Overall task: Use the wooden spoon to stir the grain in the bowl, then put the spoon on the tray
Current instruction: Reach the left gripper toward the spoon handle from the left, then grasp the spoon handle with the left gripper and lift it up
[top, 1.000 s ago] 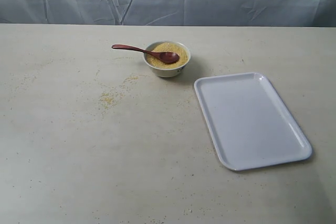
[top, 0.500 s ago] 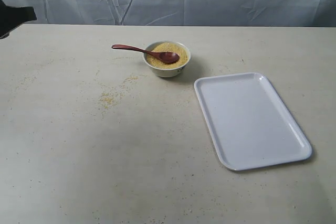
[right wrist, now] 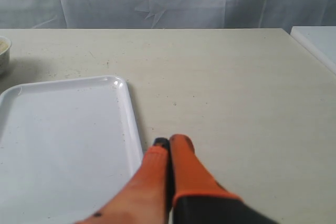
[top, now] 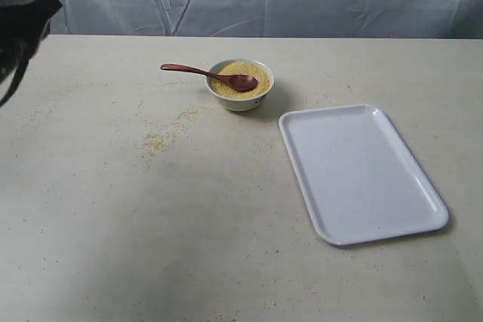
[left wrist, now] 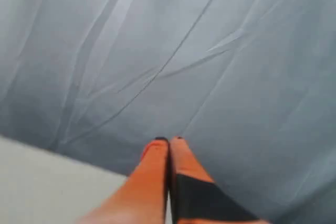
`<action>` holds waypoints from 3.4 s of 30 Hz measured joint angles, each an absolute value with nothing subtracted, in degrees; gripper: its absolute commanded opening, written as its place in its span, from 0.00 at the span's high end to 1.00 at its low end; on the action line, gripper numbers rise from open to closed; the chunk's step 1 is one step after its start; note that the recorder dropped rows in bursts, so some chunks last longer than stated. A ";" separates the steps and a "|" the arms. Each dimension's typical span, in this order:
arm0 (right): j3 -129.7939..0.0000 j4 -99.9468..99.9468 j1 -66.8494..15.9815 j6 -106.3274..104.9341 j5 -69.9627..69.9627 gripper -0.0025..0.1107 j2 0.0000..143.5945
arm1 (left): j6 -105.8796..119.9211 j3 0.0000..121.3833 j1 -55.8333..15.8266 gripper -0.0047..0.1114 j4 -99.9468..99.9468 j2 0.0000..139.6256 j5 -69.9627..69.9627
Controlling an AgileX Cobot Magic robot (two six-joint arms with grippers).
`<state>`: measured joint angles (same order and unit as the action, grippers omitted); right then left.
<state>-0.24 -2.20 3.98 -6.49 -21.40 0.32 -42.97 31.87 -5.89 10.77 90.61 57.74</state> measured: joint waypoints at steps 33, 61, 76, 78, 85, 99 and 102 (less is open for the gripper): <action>-0.24 -2.20 3.98 -6.49 -21.40 0.99 0.32 | -79.28 64.43 -17.61 0.29 10.42 132.23 51.84; -0.24 -2.20 3.98 -6.49 -21.40 0.99 0.32 | -79.23 66.07 -17.66 0.96 12.68 134.09 65.56; -0.24 -2.20 3.98 -6.49 -21.40 0.99 0.32 | -78.79 66.07 -17.11 0.96 21.60 129.71 68.98; -0.24 -2.20 3.98 -6.49 -21.40 0.99 0.32 | -78.70 66.07 -16.05 0.96 25.41 127.34 69.08; -0.24 -2.20 3.98 -6.49 -21.40 0.99 0.32 | -78.70 66.07 -10.79 0.96 40.88 115.97 68.85; -0.24 -2.20 3.98 -6.49 -21.40 0.99 0.32 | -77.51 66.07 -9.65 0.96 45.14 101.79 56.58; -0.24 -2.20 3.98 -6.49 -21.40 0.99 0.32 | -76.67 66.07 -9.65 0.96 47.77 102.12 54.33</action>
